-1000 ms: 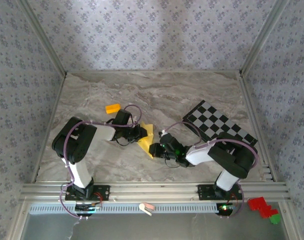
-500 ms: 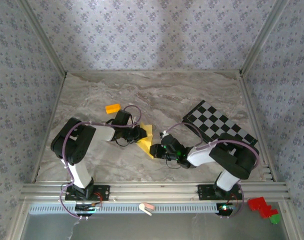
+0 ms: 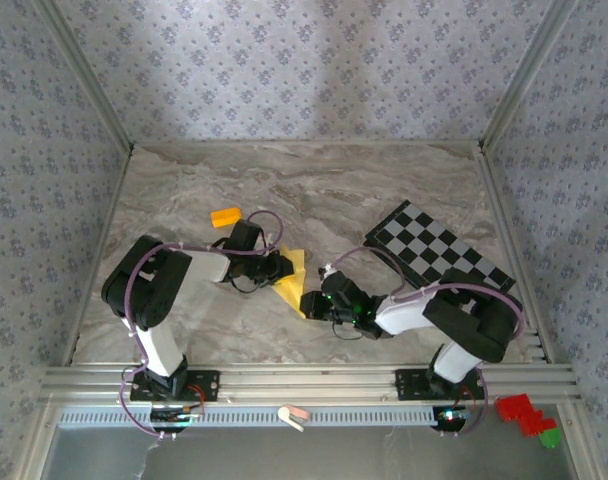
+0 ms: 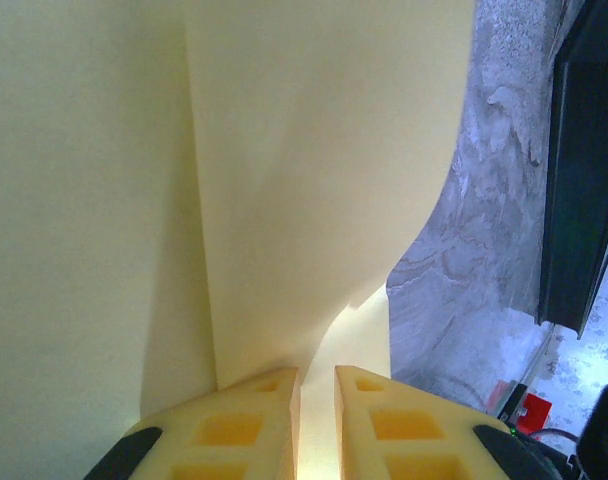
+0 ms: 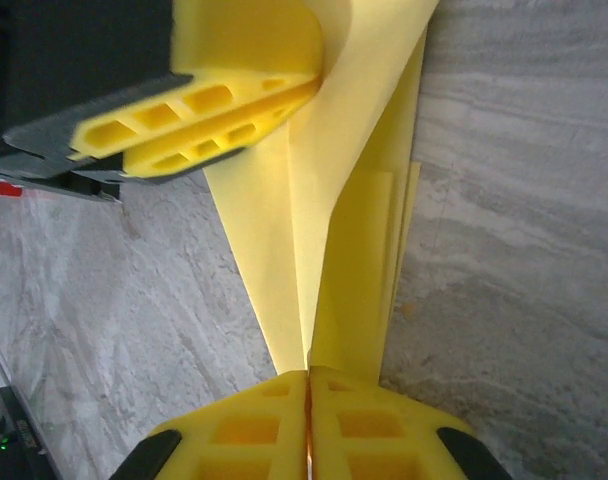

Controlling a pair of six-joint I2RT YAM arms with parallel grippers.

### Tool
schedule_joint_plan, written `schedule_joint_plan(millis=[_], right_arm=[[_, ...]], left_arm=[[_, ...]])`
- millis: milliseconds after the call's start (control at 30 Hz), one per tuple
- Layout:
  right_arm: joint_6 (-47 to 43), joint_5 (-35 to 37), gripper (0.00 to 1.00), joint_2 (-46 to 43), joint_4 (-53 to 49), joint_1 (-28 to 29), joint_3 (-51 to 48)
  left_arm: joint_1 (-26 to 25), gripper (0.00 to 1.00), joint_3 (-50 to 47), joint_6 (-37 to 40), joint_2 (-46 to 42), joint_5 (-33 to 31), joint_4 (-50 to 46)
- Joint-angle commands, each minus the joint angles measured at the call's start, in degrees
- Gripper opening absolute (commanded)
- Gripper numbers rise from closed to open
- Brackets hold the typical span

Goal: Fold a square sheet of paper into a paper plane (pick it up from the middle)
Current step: Fourth fold the wing at the center of the table.

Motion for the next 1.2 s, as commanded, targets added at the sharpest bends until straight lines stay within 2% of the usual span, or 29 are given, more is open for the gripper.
schedule_joint_plan(millis=[0,267,567,967,1167], right_arm=[[1.1,0.4,0.08,2.5,1.1,0.8,0.4],[1.2,0.8,0.08,1.9,0.4,-0.1,-0.7],[-0.2,2.0,0.15,-3.4,-3.2,-0.2,-2.0],[-6.4,6.0,0.25,-18.1,-18.2,-0.6,-0.6],[-11.0,1.3,0.24,-13.0,-21.2,1.0,7.4]], left_arm=[[0.1,0.17,-1.5,1.3,0.5,-2.6,-3.4],[0.1,0.17,-1.5,1.5,0.6,-2.4,-3.4],[0.2,0.17,-1.4,2.0,1.1,-2.4,-3.4],[0.3,0.17,-1.5,2.1,1.3,-2.1,-3.3],[0.3,0.17,-1.4,2.1,1.3,-2.2,-3.4]])
